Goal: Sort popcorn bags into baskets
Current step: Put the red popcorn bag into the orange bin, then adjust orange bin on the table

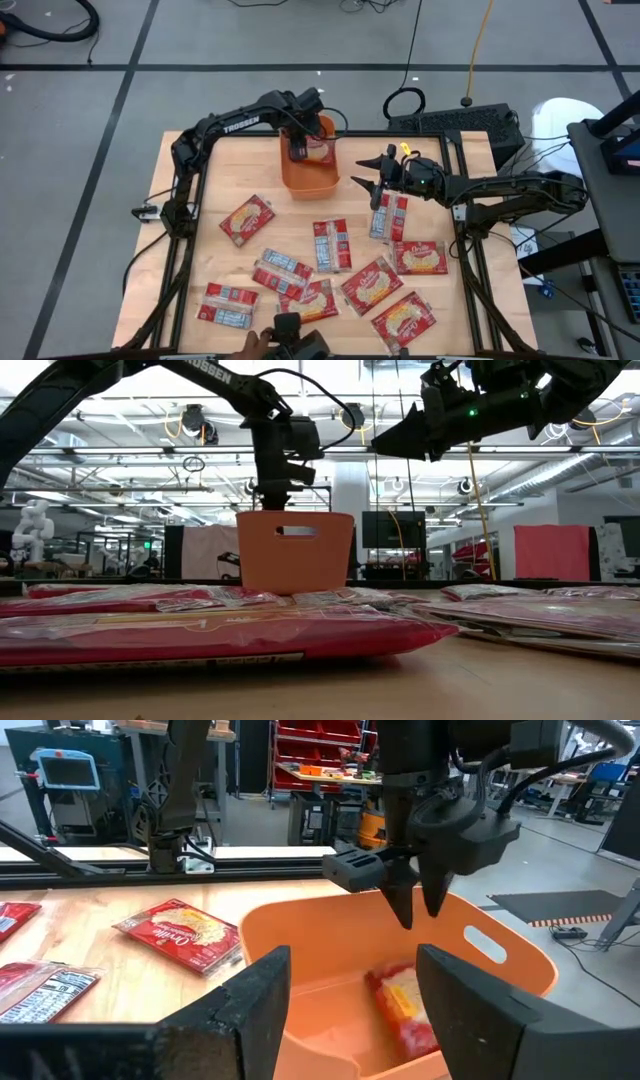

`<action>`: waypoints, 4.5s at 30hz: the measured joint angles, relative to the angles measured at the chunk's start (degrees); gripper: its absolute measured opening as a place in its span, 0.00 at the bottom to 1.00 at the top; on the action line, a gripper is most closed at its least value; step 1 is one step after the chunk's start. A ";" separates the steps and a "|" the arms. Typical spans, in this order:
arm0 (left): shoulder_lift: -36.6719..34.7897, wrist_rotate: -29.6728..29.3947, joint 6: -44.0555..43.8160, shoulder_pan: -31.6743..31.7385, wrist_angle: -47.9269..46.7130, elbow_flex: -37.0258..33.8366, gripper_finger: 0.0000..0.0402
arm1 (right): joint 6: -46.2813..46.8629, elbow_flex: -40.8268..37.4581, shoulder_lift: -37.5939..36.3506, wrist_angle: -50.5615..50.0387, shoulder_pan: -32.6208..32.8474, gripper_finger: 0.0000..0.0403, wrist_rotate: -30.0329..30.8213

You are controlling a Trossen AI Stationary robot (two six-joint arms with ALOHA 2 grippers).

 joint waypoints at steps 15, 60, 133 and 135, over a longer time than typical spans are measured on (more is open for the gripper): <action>0.01 9.80 4.87 -4.03 12.64 -2.39 0.42 | 0.00 0.00 0.00 0.00 0.00 0.52 0.00; 1.02 15.25 11.09 -1.99 40.05 -17.44 0.13 | 0.00 0.00 0.00 0.45 0.00 0.52 0.00; -39.85 5.69 -10.13 -19.07 39.86 -50.78 0.13 | 3.90 0.00 0.04 -8.66 6.12 0.52 -0.22; -45.79 5.14 -12.18 -23.35 47.12 -57.20 0.13 | 3.34 0.00 0.04 -8.66 7.08 0.51 -0.24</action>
